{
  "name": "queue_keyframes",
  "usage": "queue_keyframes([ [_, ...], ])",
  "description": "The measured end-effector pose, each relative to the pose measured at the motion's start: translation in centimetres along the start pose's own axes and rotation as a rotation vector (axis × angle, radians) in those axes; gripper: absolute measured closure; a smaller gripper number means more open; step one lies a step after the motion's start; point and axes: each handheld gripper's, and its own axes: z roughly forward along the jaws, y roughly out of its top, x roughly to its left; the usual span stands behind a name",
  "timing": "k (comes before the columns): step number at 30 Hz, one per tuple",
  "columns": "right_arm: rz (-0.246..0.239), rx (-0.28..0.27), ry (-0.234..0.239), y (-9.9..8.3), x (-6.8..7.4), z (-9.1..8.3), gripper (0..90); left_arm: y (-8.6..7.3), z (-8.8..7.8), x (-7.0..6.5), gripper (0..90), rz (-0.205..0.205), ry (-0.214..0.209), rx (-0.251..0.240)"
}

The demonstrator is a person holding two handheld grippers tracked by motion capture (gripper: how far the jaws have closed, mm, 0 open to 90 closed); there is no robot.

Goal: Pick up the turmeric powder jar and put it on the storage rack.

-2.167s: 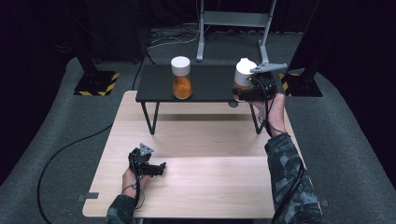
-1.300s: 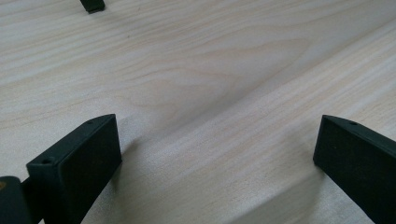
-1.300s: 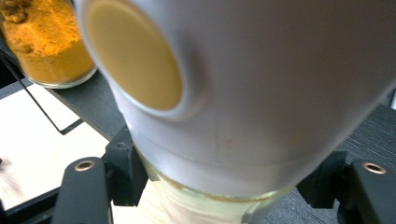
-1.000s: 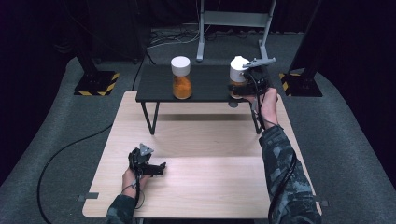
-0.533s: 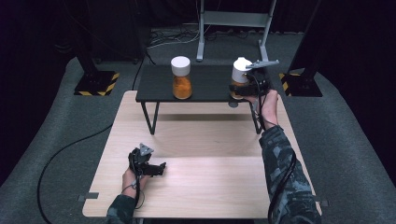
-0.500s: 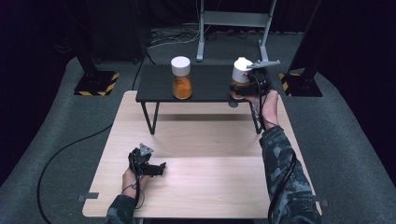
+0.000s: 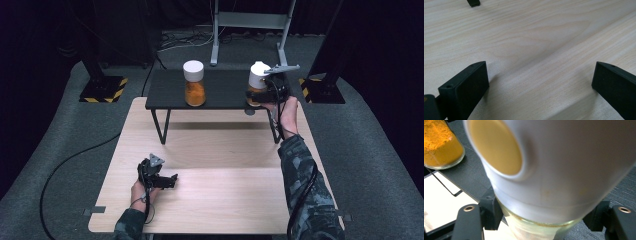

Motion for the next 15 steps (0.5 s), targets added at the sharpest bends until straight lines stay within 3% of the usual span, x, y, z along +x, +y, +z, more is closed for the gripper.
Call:
queue_keyframes([
  [6, 0.003, 0.012, -0.009, 0.3, 0.2, 0.0, 29.6, 0.0, 0.0, 0.0, 0.3, 0.0, 0.0, 0.0],
  [10, 0.001, 0.036, -0.025, 0.8, 0.8, -0.3, 7.6, 0.0, 0.0, 0.0, 0.3, 0.0, 0.0, 0.0],
  [15, -0.023, 0.093, -0.013, 1.5, 1.0, -1.1, 2.0, 0.0, 0.0, 0.0, 0.3, 0.0, 0.0, 0.0],
])
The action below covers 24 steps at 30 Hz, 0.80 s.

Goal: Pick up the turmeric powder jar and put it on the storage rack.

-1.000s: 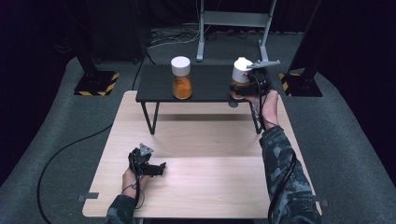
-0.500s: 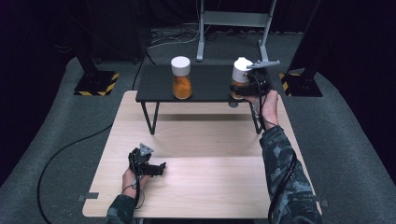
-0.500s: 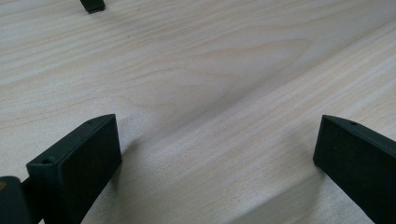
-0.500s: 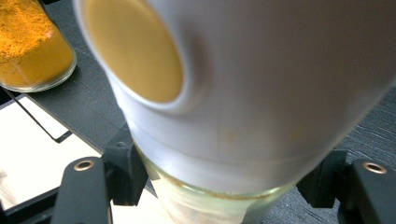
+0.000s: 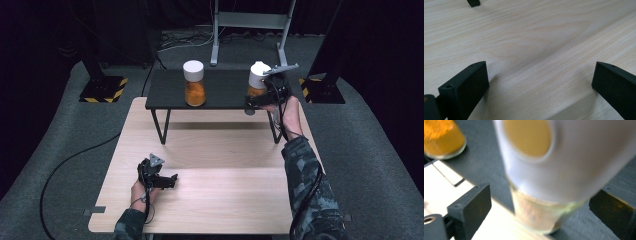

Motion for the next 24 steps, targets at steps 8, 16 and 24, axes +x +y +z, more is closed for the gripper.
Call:
queue_keyframes([
  [8, -0.023, 0.053, 0.003, -1.1, 0.6, -1.4, 1.1, 0.0, 0.0, 0.0, 0.3, 0.0, 0.0, 0.0],
  [16, -0.032, 0.085, -0.003, -4.9, 1.4, -1.7, 0.9, 0.0, 0.0, 0.0, 0.3, 0.0, 0.0, 0.0],
  [24, 0.003, 0.1, -0.003, -9.8, 2.1, -1.7, 0.9, 0.0, 0.0, 0.0, 0.3, 0.0, 0.0, 0.0],
])
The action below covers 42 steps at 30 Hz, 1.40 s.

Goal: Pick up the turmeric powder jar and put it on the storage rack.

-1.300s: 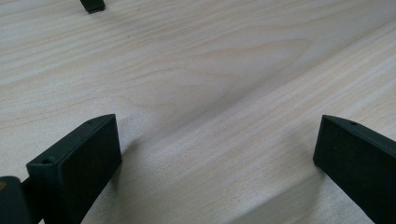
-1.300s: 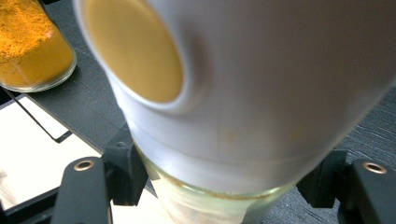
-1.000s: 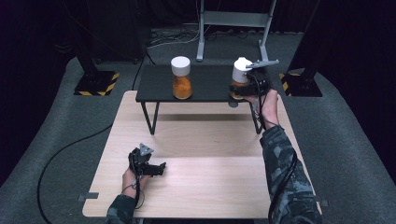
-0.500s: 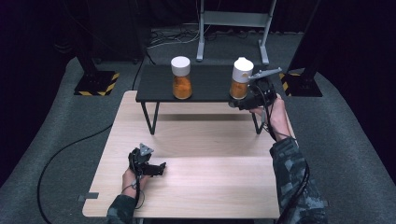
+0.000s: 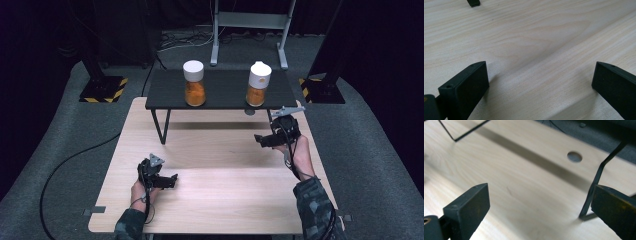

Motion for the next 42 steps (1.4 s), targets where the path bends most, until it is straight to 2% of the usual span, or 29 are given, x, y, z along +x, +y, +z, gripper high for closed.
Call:
queue_keyframes([
  [6, 0.024, 0.024, 0.01, -3.2, 0.8, 0.6, 0.9, 0.0, 0.0, 0.0, 0.3, 0.001, -0.001, 0.0],
  [16, 0.061, 0.056, 0.016, -8.0, 3.0, 1.4, 1.4, 0.0, 0.0, 0.0, 0.3, 0.0, 0.0, 0.0],
  [22, 0.107, 0.072, 0.037, -11.5, 4.2, 2.2, 1.1, 0.0, 0.0, 0.0, 0.3, 0.001, 0.0, 0.0],
  [26, 0.137, 0.081, 0.055, -13.5, 4.5, 2.6, 0.6, 0.0, 0.0, 0.0, 0.3, 0.001, 0.0, 0.0],
  [32, 0.169, 0.072, 0.046, -16.4, 5.2, 2.5, 0.3, 0.0, 0.0, 0.0, 0.3, 0.0, 0.0, 0.0],
  [35, 0.173, 0.053, 0.026, -17.6, 5.7, 2.3, 0.2, 0.0, 0.0, 0.0, 0.3, 0.0, 0.0, 0.0],
  [42, 0.164, 0.004, -0.003, -18.9, 6.3, 1.8, 0.0, 0.0, 0.0, 0.0, 0.4, 0.001, 0.0, 0.0],
])
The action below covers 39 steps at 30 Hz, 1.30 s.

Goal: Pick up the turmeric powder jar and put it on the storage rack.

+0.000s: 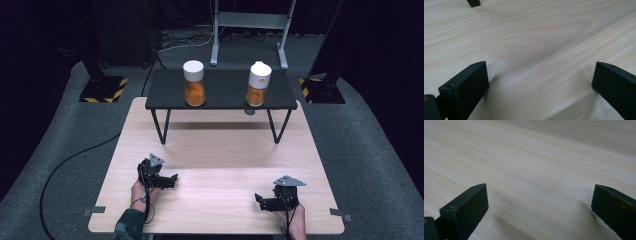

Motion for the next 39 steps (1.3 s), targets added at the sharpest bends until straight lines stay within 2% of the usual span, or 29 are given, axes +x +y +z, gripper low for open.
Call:
queue_keyframes([
  [7, 0.018, -0.052, -0.016, -1.06, 0.12, -0.21, 0.0, 0.0, 0.0, 0.0, 0.4, 0.0, 0.0, 0.0],
  [11, 0.011, -0.049, -0.03, -1.01, 0.4, -0.19, 0.0, 0.0, 0.0, 0.0, 0.4, 0.0, 0.0, 0.0],
  [17, 0.026, -0.056, -0.051, -1.11, 0.64, -0.19, 0.1, 0.02, 0.01, 0.0, 0.3, 0.0, 0.0, 0.001],
  [39, 0.021, -0.047, -0.055, -0.93, 0.72, -0.1, 0.3, 0.01, 0.01, 0.0, 0.4, 0.0, 0.0, 0.0],
])
